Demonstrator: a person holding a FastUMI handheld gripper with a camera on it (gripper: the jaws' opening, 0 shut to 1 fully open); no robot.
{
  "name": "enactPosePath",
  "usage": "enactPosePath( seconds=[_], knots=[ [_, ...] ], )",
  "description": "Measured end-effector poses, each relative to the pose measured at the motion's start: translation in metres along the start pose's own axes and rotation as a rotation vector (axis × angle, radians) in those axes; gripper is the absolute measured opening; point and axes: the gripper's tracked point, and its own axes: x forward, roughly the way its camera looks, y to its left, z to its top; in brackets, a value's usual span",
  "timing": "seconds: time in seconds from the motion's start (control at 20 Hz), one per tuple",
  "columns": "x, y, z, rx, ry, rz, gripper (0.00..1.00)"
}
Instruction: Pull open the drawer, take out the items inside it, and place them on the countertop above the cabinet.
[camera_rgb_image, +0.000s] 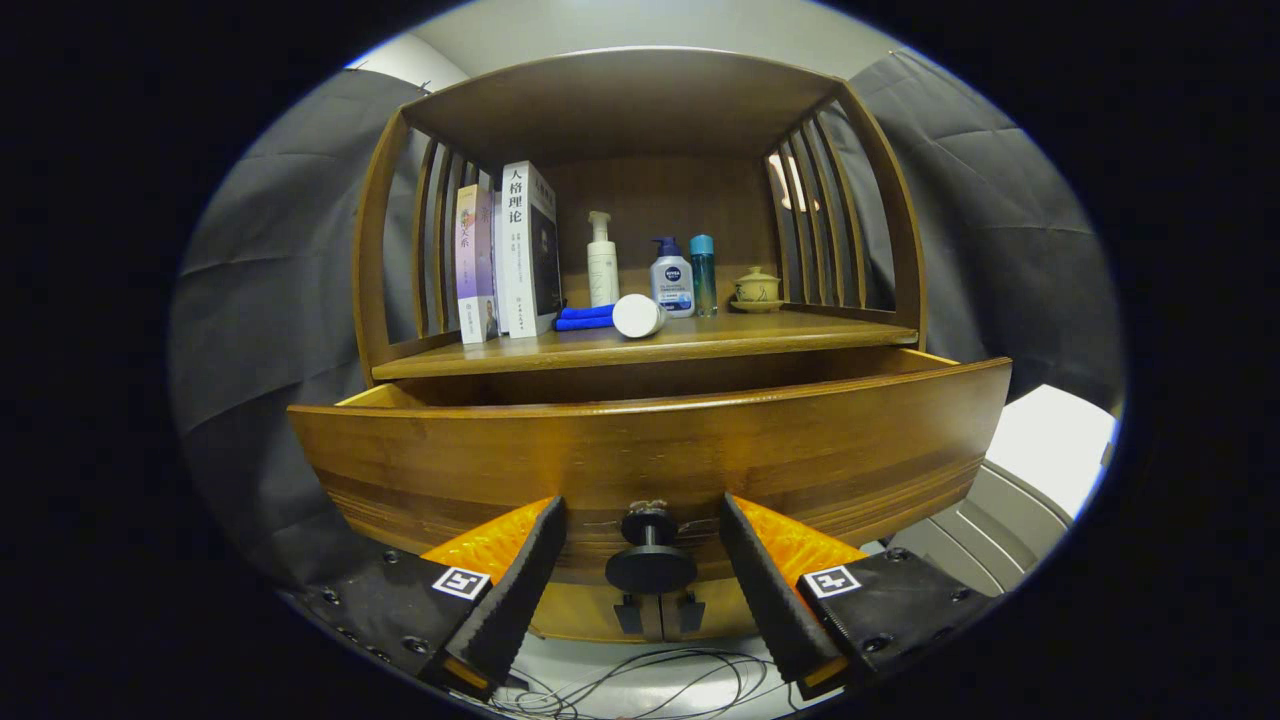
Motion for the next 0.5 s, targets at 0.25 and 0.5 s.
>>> enactPosePath(
  seconds=[0.25,0.5],
  knots=[
    [0.011,0.000,0.003,-0.005,0.003,0.002,0.98],
    [0.026,-0.003,0.006,-0.010,0.005,0.011,0.98]
  ],
)
